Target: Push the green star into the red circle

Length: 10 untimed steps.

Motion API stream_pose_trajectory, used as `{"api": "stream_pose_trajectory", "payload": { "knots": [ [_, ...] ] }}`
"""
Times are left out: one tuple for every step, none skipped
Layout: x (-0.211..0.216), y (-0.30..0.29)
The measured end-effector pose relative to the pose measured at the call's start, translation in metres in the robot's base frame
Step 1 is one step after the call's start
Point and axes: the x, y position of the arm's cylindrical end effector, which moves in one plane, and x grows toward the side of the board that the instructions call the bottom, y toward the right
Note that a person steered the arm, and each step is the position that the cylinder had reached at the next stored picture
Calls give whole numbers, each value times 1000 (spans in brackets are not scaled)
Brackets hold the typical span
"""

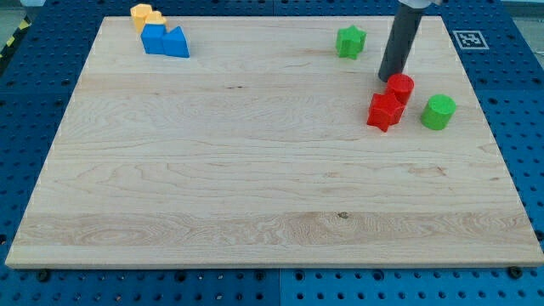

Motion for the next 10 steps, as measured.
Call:
{"api": "stream_pose_trajectory", "payload": {
  "knots": [
    [22,6],
    [5,3],
    [-22,-35],
    [-57,-86],
    [-97,-134],
    [-130,-118],
    [-126,-90],
    [-97,-87],
    [-90,-56],
    [-89,-20]
  ]
}}
